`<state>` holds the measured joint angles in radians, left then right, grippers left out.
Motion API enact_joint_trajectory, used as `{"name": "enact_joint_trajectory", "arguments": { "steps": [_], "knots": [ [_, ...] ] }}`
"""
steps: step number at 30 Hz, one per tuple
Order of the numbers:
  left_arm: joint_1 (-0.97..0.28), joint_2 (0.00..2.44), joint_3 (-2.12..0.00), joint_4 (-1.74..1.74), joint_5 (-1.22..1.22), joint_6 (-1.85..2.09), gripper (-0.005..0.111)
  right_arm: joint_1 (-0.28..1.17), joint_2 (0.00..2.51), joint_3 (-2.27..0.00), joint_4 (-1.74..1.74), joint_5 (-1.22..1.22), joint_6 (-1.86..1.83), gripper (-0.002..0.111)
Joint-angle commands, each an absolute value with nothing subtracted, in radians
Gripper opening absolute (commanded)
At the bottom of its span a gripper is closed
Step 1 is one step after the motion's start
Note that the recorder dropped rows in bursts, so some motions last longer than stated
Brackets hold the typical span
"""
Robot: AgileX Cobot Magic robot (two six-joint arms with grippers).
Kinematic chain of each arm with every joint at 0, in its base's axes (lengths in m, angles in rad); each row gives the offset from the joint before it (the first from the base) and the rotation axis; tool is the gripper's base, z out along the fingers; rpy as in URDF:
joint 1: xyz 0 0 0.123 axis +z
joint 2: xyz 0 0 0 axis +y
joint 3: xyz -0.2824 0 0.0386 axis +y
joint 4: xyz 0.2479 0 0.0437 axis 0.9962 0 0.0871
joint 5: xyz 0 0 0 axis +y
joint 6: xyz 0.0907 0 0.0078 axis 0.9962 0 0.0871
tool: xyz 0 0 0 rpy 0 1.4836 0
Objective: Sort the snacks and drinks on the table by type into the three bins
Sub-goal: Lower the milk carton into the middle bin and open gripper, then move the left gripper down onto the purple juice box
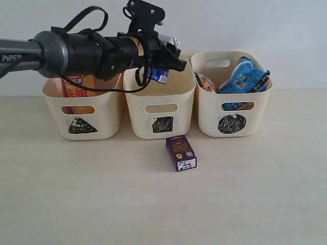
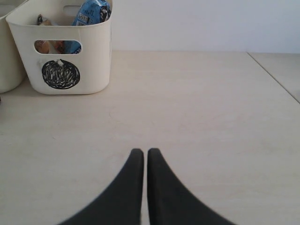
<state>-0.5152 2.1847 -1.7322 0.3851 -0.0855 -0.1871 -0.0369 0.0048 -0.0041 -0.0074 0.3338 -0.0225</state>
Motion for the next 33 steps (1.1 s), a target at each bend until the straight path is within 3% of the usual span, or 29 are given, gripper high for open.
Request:
{"name": "enact_joint_trajectory", "arguments": {
  "steps": [1,4,9,11,21,30,33],
  "knots": [
    [-0.505,2.223,-1.776,0.386,-0.131,-0.184,0.006,-0.040,0.000,0.000,-0.006,0.331,-0.025,0.000],
    [-0.499,2.229,-1.778,0.386,-0.129,-0.184,0.022,-0.040,0.000,0.000,-0.006,0.331,-0.025,0.000],
    [-0.499,2.229,-1.778,0.381,-0.120,-0.184,0.071,-0.040,0.000,0.000,-0.006,0.331,-0.025,0.000],
    [-0.499,2.229,-1.778,0.371,-0.120,-0.186,0.082,-0.040,0.000,0.000,-0.006,0.331,-0.025,0.000],
    [-0.501,2.212,-1.778,0.357,0.000,-0.186,0.084,-0.040,0.000,0.000,-0.006,0.331,-0.025,0.000],
    [-0.510,2.086,-1.778,0.258,0.287,-0.183,0.081,-0.040,0.000,0.000,-0.006,0.331,-0.025,0.000],
    [-0.565,2.029,-1.778,0.243,0.400,-0.110,0.081,-0.040,0.000,0.000,-0.006,0.331,-0.025,0.000]
  ]
}}
